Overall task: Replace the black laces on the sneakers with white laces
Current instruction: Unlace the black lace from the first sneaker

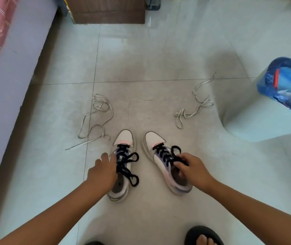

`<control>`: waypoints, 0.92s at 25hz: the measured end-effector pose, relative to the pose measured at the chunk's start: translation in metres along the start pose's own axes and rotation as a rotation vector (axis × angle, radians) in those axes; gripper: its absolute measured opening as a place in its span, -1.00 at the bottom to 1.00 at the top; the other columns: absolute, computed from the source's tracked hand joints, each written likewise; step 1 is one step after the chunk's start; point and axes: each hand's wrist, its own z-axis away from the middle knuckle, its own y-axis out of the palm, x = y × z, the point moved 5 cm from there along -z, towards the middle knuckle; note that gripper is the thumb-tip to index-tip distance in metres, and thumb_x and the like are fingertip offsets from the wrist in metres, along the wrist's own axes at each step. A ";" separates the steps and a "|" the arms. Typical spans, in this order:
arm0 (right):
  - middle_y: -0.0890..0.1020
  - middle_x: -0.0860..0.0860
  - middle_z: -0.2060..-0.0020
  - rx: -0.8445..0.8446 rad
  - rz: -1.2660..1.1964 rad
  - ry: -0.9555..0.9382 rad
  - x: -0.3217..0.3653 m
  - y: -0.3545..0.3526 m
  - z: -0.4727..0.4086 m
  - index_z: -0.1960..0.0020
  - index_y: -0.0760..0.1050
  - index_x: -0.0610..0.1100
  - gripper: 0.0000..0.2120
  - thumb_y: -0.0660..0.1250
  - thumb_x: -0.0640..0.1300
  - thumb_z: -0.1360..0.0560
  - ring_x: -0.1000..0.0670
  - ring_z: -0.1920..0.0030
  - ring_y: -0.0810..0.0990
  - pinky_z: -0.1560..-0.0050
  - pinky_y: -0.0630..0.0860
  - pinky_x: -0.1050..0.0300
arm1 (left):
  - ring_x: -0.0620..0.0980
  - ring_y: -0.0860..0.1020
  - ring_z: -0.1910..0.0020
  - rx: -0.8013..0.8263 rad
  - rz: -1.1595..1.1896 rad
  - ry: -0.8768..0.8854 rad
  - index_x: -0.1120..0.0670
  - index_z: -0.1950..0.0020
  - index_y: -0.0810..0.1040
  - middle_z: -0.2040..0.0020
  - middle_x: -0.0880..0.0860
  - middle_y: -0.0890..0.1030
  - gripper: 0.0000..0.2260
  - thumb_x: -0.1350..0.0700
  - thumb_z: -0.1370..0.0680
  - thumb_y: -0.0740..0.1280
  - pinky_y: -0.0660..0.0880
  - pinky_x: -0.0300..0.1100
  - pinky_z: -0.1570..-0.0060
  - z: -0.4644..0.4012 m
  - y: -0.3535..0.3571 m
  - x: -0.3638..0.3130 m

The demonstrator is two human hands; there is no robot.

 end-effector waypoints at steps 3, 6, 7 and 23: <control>0.58 0.04 0.40 0.007 -0.140 0.115 -0.012 -0.003 0.005 -0.11 0.49 -0.18 -0.85 0.25 -0.21 -0.56 0.16 0.49 0.51 0.42 0.47 0.37 | 0.05 0.36 -0.23 -0.155 -0.082 0.226 0.06 -0.46 0.15 -0.35 0.06 0.30 -0.55 0.01 -0.60 0.15 0.34 -0.17 -0.01 0.009 -0.017 -0.036; 0.57 -0.02 0.19 0.143 -0.115 0.048 0.002 0.000 0.007 -0.25 0.41 -0.11 -0.73 0.25 -0.26 -0.56 0.10 0.36 0.56 0.31 0.50 0.34 | -0.04 0.38 -0.24 -0.111 0.296 0.362 0.06 -0.41 0.30 -0.31 0.00 0.37 -0.63 0.00 -0.62 0.14 0.33 -0.24 -0.07 0.012 -0.020 -0.067; 0.57 -0.06 0.22 0.127 -0.226 0.076 0.004 -0.006 0.005 -0.25 0.41 -0.16 -0.72 0.25 -0.29 -0.55 0.06 0.38 0.55 0.31 0.53 0.28 | -0.05 0.40 -0.23 -0.068 0.400 0.370 0.07 -0.38 0.33 -0.30 0.01 0.39 -0.65 0.00 -0.62 0.15 0.36 -0.22 -0.11 0.008 -0.018 -0.076; 0.57 0.03 0.15 -0.077 0.028 -0.047 0.007 -0.064 -0.036 0.00 0.53 -0.08 -0.89 0.29 -0.24 -0.53 0.01 0.13 0.55 0.05 0.46 0.19 | -0.13 0.47 0.51 0.175 1.470 -0.029 0.20 0.10 0.58 0.35 0.08 0.54 -0.81 0.17 -0.61 0.22 0.46 -0.29 0.46 -0.042 0.000 -0.131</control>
